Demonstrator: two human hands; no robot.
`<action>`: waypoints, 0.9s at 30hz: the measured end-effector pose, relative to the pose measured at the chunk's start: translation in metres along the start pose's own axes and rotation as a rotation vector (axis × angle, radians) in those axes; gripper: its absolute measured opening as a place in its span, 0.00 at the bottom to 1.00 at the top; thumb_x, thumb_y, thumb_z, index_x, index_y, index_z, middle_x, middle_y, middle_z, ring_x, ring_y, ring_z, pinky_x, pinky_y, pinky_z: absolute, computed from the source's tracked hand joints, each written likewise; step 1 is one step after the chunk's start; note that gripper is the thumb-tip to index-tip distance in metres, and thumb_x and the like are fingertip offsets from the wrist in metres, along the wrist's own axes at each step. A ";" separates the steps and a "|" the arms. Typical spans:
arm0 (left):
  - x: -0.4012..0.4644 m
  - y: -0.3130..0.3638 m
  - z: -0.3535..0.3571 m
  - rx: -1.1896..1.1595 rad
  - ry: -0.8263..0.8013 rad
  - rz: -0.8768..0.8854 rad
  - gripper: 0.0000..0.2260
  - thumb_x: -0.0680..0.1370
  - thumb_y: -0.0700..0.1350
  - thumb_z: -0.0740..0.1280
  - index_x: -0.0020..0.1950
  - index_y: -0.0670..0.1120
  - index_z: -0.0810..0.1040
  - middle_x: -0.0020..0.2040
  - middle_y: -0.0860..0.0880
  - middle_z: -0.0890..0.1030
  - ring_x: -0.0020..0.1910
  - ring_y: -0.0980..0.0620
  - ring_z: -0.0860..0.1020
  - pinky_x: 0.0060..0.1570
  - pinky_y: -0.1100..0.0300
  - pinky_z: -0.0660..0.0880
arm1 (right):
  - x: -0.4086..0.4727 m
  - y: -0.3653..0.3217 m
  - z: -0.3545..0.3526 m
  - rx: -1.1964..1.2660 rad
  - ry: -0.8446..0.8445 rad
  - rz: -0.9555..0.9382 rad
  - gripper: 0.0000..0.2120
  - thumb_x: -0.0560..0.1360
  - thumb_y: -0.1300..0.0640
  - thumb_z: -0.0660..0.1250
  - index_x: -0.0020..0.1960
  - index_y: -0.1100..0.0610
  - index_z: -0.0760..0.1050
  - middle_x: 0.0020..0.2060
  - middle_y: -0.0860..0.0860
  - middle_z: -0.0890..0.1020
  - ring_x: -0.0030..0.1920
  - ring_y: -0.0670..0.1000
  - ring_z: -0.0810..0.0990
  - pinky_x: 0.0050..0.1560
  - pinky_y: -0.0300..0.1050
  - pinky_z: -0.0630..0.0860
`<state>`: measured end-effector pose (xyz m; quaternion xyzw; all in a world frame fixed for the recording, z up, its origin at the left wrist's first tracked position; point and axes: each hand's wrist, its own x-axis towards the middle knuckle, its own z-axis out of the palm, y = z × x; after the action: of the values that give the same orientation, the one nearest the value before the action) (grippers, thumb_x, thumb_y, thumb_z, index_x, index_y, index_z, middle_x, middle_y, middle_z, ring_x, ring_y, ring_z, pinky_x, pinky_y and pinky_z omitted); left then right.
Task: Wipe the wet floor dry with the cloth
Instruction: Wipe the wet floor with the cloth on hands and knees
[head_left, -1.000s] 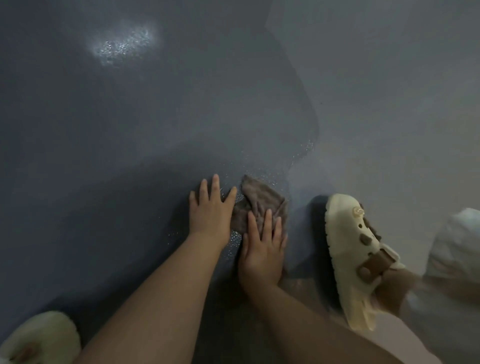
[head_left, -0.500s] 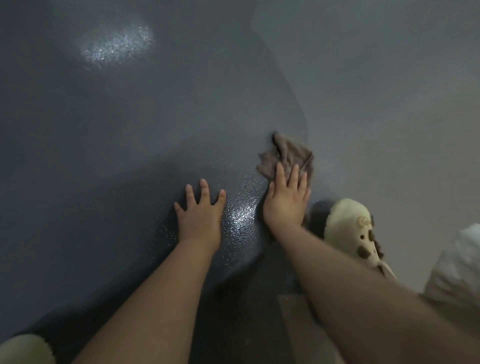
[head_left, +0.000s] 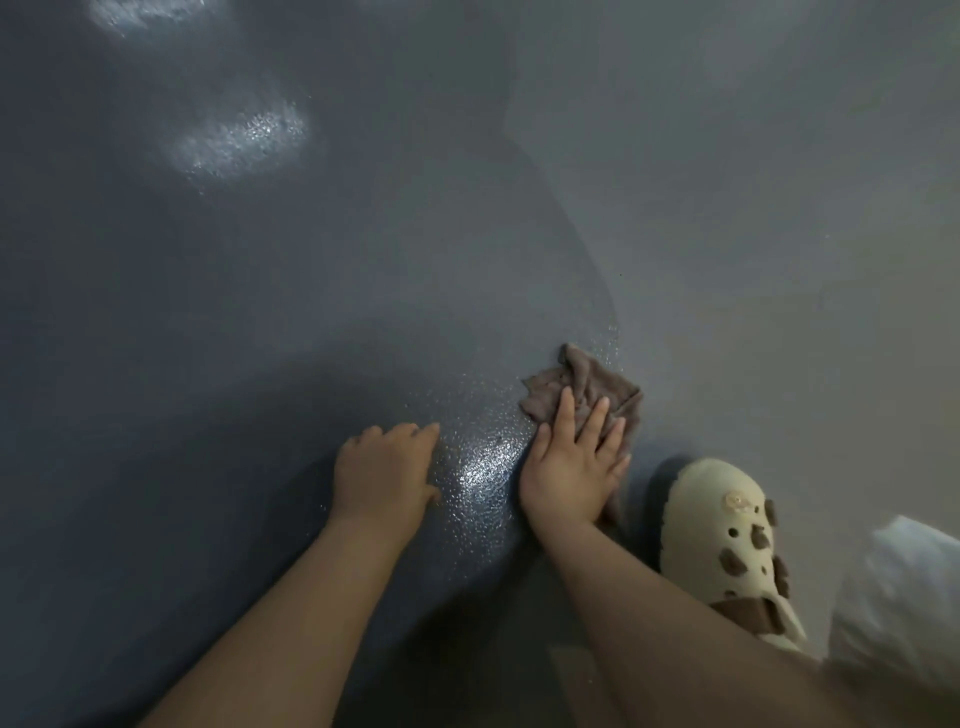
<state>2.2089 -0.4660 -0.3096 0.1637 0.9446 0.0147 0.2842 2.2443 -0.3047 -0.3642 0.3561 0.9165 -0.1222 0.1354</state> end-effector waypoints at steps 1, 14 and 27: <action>0.006 -0.005 -0.008 0.004 0.022 0.011 0.31 0.75 0.57 0.67 0.74 0.54 0.60 0.68 0.52 0.70 0.65 0.48 0.70 0.60 0.55 0.67 | 0.006 -0.003 -0.002 0.010 -0.002 0.009 0.25 0.82 0.47 0.49 0.77 0.44 0.48 0.77 0.54 0.45 0.76 0.57 0.41 0.73 0.58 0.39; 0.079 -0.046 -0.053 -0.036 -0.040 -0.177 0.49 0.68 0.59 0.74 0.77 0.57 0.44 0.77 0.43 0.39 0.76 0.38 0.43 0.71 0.39 0.55 | 0.080 -0.041 -0.021 0.015 -0.043 -0.031 0.25 0.81 0.45 0.48 0.77 0.43 0.47 0.77 0.53 0.43 0.76 0.57 0.39 0.73 0.60 0.39; 0.103 -0.076 -0.053 -0.192 -0.127 -0.371 0.56 0.64 0.61 0.76 0.76 0.57 0.38 0.76 0.42 0.35 0.75 0.33 0.42 0.67 0.35 0.60 | 0.173 -0.114 -0.046 -0.080 -0.060 -0.231 0.25 0.81 0.42 0.45 0.77 0.42 0.46 0.77 0.52 0.42 0.76 0.57 0.39 0.73 0.59 0.38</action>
<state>2.0766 -0.5013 -0.3292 -0.0402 0.9330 0.0418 0.3551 2.0358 -0.2644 -0.3645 0.2384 0.9511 -0.1108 0.1620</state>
